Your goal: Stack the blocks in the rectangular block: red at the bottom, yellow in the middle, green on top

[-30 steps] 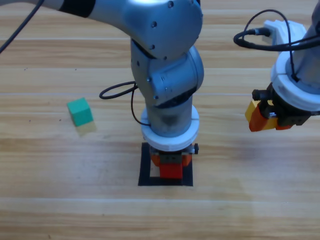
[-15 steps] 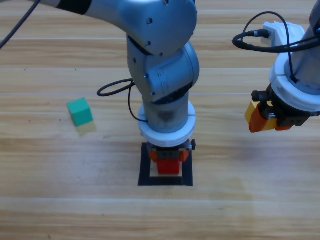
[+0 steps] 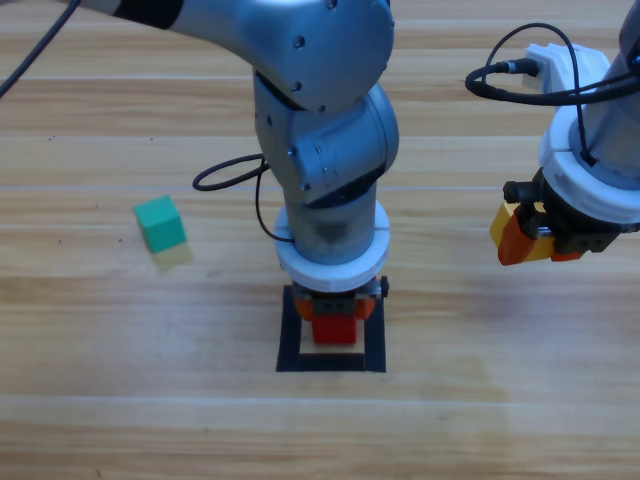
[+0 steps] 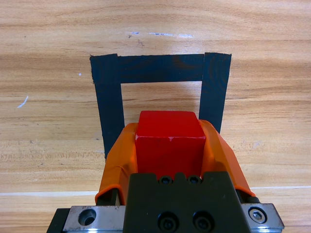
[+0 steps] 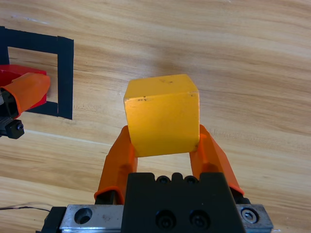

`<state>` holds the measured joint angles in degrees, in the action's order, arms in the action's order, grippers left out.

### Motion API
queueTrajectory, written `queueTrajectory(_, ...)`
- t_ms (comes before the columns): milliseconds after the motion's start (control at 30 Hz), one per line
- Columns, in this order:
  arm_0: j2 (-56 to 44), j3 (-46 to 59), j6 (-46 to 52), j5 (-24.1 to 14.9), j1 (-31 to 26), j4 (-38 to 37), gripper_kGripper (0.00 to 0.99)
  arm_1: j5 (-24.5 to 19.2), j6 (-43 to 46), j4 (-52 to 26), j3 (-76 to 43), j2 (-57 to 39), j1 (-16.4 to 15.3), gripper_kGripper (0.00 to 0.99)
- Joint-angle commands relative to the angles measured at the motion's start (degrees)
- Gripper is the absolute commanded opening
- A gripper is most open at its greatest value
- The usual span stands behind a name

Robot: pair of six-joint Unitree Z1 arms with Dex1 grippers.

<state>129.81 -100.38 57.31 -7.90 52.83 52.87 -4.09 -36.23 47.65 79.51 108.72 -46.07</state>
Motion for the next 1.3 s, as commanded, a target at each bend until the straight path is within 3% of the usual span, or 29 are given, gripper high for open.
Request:
queueTrajectory(33,3.3,1.3,0.0,-0.8,-0.9,-1.1,0.012,0.1,-0.2,0.4,0.0,2.7,-1.0,0.235)
queueTrajectory(800,4.1,1.6,0.8,-1.7,-0.9,-1.2,0.021,0.0,-0.2,0.4,0.0,2.6,-1.0,0.235)
queueTrajectory(1000,4.3,1.4,0.8,-1.8,-0.9,-1.3,0.193,0.0,-0.2,0.4,0.0,2.6,-1.0,0.235)
queueTrajectory(1200,4.1,1.1,1.8,-1.9,-0.5,-1.3,0.499,-0.1,-0.3,0.4,-0.1,2.3,-1.0,0.235)
queueTrajectory(1300,4.0,1.1,2.4,-1.9,0.1,-1.3,0.588,-0.1,-0.3,0.4,-0.1,2.3,-1.0,0.235)
